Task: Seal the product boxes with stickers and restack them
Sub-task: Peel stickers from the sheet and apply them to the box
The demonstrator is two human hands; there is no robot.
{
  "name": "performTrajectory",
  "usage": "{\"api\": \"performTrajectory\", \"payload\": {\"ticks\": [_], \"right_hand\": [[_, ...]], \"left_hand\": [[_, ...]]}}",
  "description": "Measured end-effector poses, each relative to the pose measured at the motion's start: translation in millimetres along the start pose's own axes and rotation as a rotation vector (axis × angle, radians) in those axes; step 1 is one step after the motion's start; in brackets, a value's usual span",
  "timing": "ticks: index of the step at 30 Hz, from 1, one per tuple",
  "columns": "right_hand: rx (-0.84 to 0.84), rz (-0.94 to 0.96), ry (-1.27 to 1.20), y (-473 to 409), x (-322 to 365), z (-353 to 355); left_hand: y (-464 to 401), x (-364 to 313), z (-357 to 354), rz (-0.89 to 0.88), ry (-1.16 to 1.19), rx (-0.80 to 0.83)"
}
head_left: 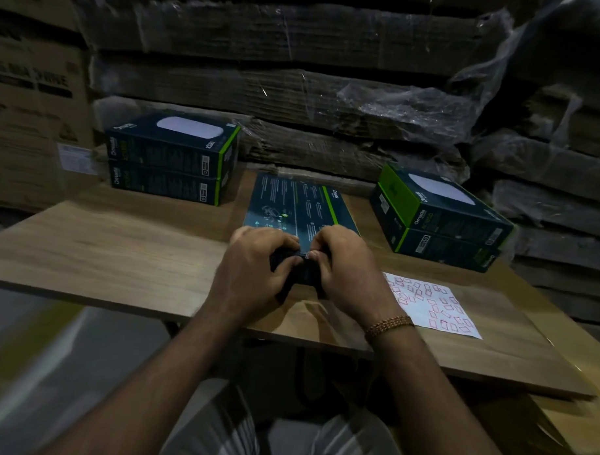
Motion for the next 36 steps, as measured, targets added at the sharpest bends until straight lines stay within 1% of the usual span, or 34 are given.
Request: {"api": "performTrajectory", "payload": {"ticks": [6, 21, 36], "right_hand": [[0.045, -0.011, 0.037, -3.3, 1.9, -3.7], [0.074, -0.024, 0.076, -5.0, 4.6, -6.5], [0.033, -0.007, 0.107, -7.0, 1.0, -9.3]], "left_hand": [[0.9, 1.7, -0.6, 0.005, 0.009, 0.010], [1.1, -1.5, 0.3, -0.025, 0.005, 0.004], [1.0, -2.6, 1.0, -0.012, 0.004, 0.002]]}}
Point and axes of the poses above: each hand's wrist, its own y-axis away from the middle knuckle, its own z-axis out of the back of the hand, x = y × z, the point moved 10 cm from there along -y, towards the middle knuckle, and after that the axes turned 15 degrees about z, right-handed, at the moved point
